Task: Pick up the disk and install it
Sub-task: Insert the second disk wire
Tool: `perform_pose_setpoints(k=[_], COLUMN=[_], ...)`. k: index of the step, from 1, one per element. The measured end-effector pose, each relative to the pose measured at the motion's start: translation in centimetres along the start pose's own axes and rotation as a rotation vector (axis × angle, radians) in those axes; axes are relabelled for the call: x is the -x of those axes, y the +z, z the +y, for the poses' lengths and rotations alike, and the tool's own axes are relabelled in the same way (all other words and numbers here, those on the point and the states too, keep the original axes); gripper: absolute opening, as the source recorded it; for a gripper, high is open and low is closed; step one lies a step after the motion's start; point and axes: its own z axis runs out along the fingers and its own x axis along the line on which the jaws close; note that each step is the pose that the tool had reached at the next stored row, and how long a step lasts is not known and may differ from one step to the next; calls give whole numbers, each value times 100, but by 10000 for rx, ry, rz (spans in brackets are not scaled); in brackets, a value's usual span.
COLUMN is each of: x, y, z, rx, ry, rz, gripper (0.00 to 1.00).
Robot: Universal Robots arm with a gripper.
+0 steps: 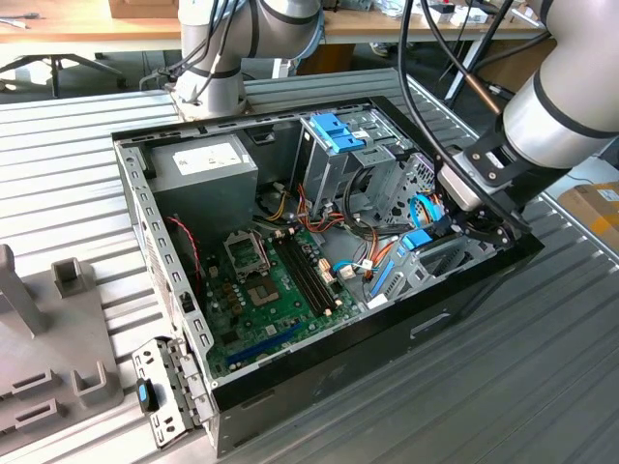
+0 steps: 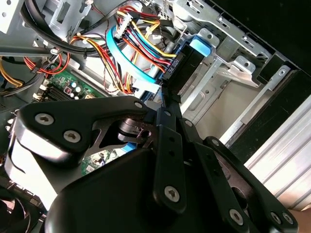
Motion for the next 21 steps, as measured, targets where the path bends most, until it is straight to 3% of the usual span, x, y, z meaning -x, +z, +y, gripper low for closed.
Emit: perform_pose_setpoints(k=[7, 9, 12, 15, 17, 21], x=[4, 5, 6, 16, 106, 174], y=[1, 1, 1, -41, -44, -29], z=[-1, -1, 0, -9, -57, -62], rx=[1, 0, 0, -1, -1, -1], ry=[-1, -1, 0, 0, 1, 0], rz=[1, 1, -3, -10, -10, -12], gripper=[11, 18, 18, 18, 18, 18])
